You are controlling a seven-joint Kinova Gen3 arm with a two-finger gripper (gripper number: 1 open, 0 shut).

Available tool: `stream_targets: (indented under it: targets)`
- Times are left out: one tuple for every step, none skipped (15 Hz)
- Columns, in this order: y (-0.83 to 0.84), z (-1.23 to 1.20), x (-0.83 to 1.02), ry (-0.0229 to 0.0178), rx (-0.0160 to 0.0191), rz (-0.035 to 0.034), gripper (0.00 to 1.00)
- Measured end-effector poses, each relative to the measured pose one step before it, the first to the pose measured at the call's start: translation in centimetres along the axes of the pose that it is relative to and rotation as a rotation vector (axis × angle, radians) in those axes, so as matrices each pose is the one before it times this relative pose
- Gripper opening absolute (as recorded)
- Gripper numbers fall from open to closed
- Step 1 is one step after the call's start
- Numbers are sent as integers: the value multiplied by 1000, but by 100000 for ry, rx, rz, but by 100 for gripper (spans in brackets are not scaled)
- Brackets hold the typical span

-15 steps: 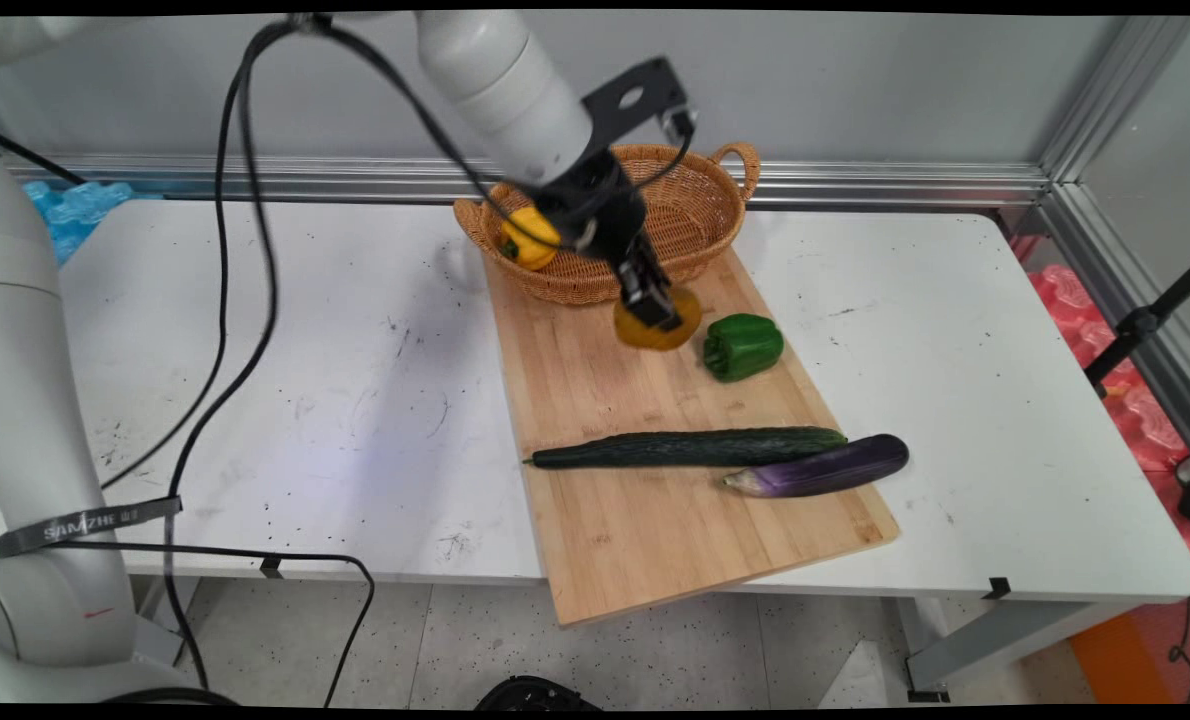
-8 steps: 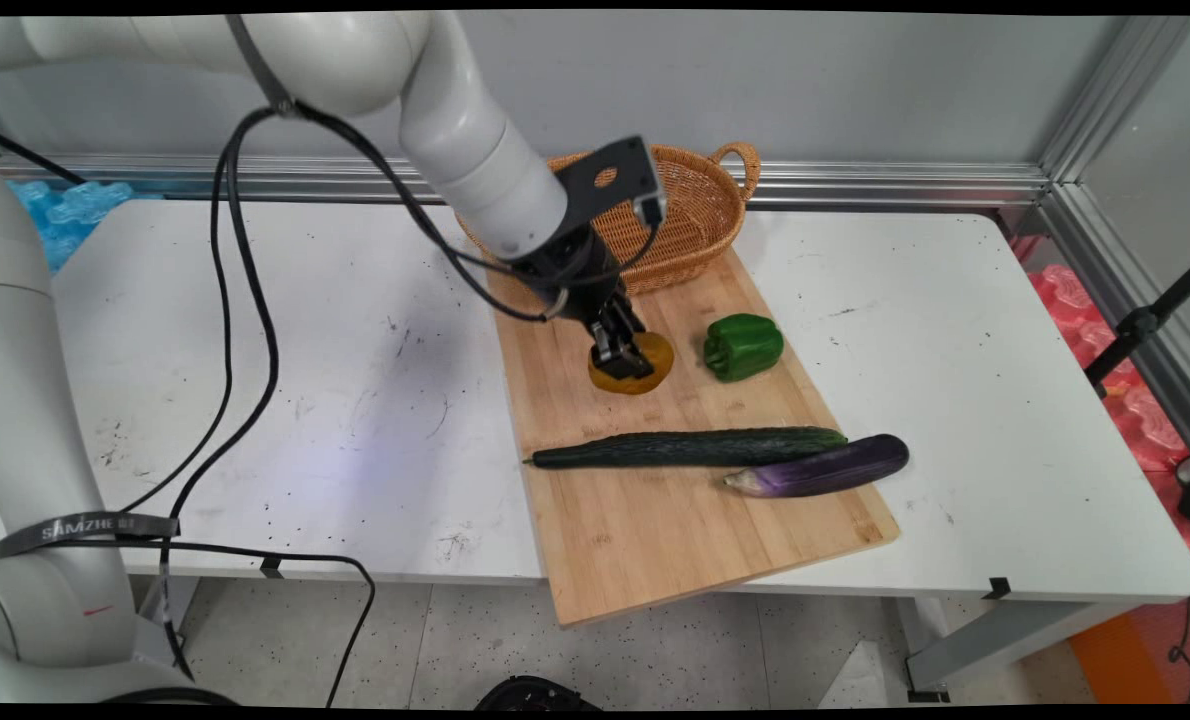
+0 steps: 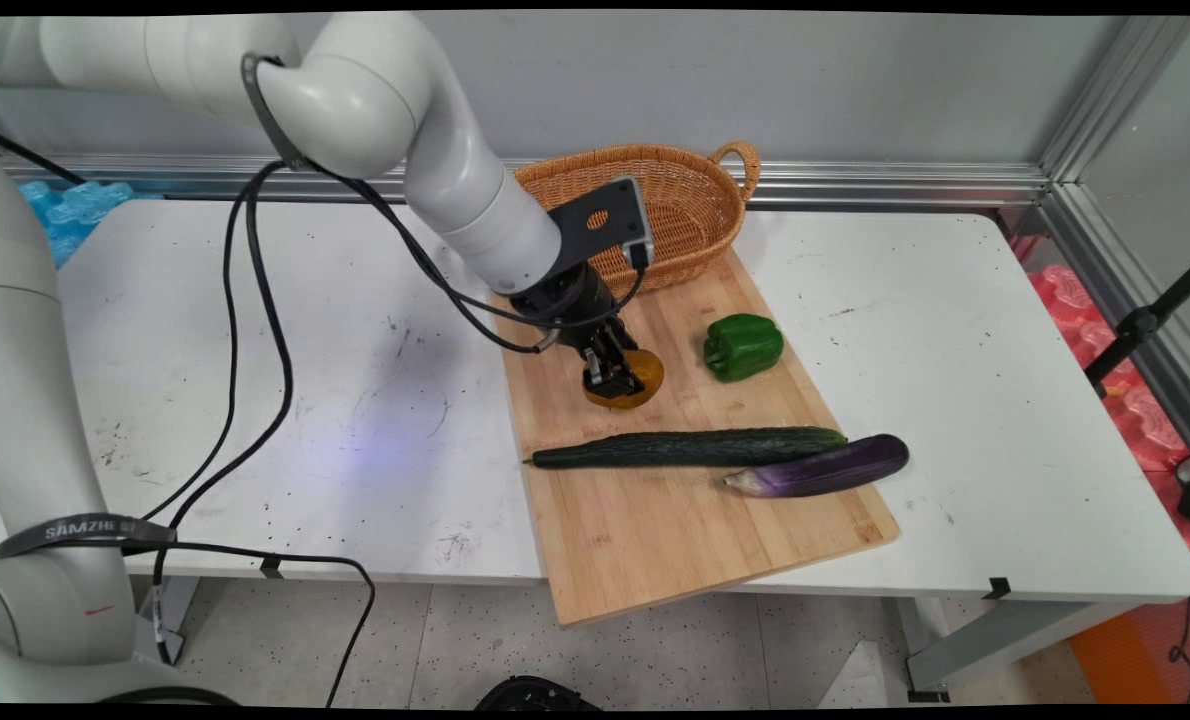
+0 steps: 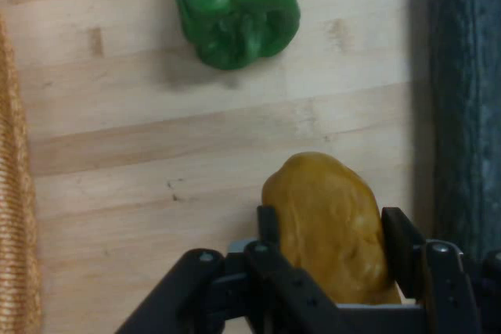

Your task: Place the picked object on the cutting board

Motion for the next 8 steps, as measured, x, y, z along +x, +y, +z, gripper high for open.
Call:
stream_targets:
  targets:
    - [-104,307,-156,208,340,289,0]
    - [-132,342,-163,296,325,262,0]
    - [-110,333,-100,375,157,295,0]
    - [-81,276,-68,350,9,249,0]
    - [-36,185,-27,227,-142,202,0]
    - [-32,259,-25,377,-344,274,0]
    - [-14,243,-7,331,-496,162,0]
    - [-9,243,13,379,-593,81,100]
